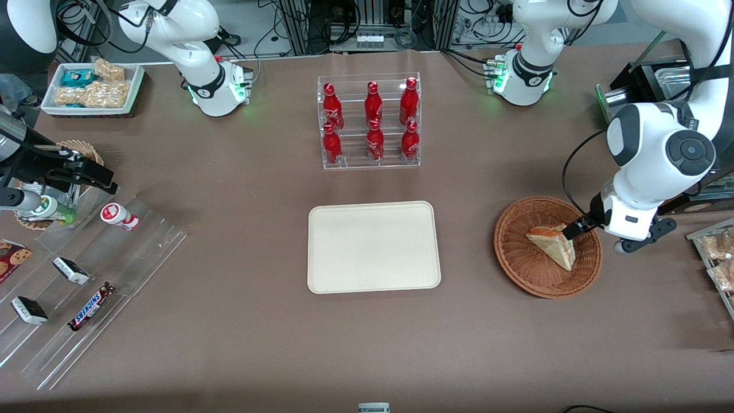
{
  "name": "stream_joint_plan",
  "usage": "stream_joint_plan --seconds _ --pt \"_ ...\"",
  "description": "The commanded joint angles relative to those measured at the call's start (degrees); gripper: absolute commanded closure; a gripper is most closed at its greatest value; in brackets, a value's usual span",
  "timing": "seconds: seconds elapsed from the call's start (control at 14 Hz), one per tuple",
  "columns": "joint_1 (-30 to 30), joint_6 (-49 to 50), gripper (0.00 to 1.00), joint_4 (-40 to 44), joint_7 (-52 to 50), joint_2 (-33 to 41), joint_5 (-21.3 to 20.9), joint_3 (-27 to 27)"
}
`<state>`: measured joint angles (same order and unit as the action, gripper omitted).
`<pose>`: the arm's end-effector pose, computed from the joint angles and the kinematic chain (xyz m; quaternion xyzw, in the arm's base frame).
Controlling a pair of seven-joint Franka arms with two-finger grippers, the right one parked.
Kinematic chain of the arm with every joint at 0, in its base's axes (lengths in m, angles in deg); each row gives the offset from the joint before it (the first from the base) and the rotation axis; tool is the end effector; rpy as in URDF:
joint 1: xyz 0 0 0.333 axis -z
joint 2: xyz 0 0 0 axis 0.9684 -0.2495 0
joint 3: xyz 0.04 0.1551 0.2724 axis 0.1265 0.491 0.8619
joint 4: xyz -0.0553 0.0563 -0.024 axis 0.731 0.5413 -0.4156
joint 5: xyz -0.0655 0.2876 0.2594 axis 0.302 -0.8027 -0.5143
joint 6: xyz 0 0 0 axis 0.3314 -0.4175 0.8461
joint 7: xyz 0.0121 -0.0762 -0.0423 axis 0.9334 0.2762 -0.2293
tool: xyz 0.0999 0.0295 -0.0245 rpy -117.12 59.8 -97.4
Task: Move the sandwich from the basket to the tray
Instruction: 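Lower the open left gripper over the sandwich in the wicker basket, then close the left gripper on the wrapped sandwich and lift it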
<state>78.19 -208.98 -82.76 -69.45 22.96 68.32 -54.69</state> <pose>0.5700 -0.0217 0.3652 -0.9588 -0.2831 -0.0216 0.0081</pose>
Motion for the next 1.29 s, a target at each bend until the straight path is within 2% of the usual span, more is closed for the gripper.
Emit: stream_joint_plan --seconds 0.0,0.14,0.5,0.57,0.64,0.71,0.79,1.0,1.21 --pt "-0.44 -8.1 0.0 -6.22 -12.88 0.65 -0.82 -0.37" --pt "-0.44 -13.3 0.0 -8.61 -20.37 -0.48 -0.82 -0.37" --pt "-1.14 -17.79 0.0 -7.48 -22.06 -7.16 -0.29 -0.37" --pt "-1.14 -18.93 0.11 -6.51 -23.72 -8.74 -0.11 -0.37" --pt "-1.14 -19.55 0.4 -5.72 -26.52 -9.63 -0.2 -0.37" --pt "-1.06 -19.47 0.75 -5.02 -28.46 -9.9 -0.55 -0.37" --pt "-1.05 -19.21 0.89 -4.92 -28.74 -9.72 -0.64 -0.46" --pt "-0.44 -14.49 0.92 -3.88 -28.4 -7.18 -0.64 -0.81" --pt "1.4 -1.23 0.92 6.64 -28.4 -8.49 -0.55 -3.26"
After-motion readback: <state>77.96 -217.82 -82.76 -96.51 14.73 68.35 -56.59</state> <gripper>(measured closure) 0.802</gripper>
